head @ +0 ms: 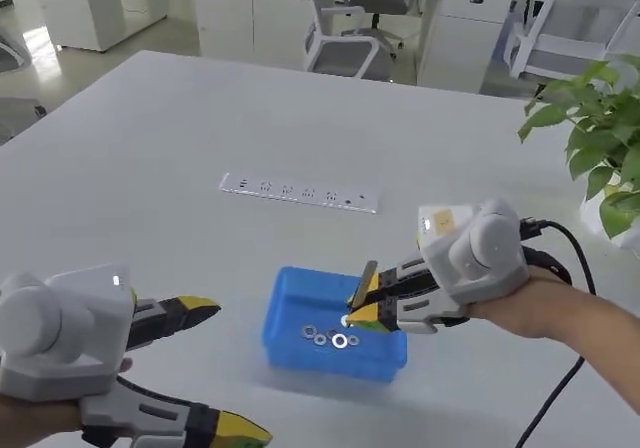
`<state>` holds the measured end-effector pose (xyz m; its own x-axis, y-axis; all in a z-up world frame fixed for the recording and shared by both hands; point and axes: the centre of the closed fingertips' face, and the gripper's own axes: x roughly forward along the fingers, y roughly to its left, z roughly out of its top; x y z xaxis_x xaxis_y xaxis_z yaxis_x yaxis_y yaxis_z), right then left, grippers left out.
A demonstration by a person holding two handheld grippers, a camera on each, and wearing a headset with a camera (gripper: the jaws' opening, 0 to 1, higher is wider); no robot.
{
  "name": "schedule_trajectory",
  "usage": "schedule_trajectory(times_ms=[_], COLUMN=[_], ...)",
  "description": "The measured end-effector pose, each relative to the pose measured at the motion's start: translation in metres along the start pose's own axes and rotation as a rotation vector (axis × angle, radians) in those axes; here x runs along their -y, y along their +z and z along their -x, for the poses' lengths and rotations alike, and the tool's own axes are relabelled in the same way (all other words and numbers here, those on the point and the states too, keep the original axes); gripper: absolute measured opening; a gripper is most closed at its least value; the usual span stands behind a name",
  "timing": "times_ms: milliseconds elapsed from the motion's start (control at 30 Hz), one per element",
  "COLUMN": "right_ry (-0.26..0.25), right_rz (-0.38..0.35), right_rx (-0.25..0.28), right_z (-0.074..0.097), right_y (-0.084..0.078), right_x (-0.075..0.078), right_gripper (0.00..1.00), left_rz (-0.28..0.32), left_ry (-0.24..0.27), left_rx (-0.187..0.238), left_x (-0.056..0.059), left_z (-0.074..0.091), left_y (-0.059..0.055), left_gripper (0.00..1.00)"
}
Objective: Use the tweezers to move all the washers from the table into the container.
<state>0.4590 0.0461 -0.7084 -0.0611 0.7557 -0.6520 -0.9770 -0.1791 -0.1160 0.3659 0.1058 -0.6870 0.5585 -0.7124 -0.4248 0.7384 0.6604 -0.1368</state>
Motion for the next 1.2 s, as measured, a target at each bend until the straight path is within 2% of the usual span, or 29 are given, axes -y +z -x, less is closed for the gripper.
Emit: schedule_trajectory(times_ms=[367,567,900,1200], right_ry=[-0.037,-0.043,-0.050,-0.050], right_rz=[-0.009,-0.018,-0.033,-0.033], right_rx=[-0.013,-0.020,-0.033,-0.051], right_z=[-0.012,-0.020,-0.034,-0.042], right_y=[-0.020,-0.029,-0.039,-0.046], right_x=[0.018,0.024,0.027,0.030], right_gripper=[0.08,0.08,0.09,0.09], left_rz=[-0.003,-0.002,0.001,-0.004], left_ry=[-0.010,-0.006,-0.009,-0.008], left_rx=[-0.008,0.008,-0.002,0.001], left_x=[0.000,-0.003,-0.007,-0.013], left_z=[-0.005,-0.006,-0.009,-0.011], left_y=[-0.003,0.002,-0.001,0.003], left_gripper=[0.99,0.99,0.99,0.99])
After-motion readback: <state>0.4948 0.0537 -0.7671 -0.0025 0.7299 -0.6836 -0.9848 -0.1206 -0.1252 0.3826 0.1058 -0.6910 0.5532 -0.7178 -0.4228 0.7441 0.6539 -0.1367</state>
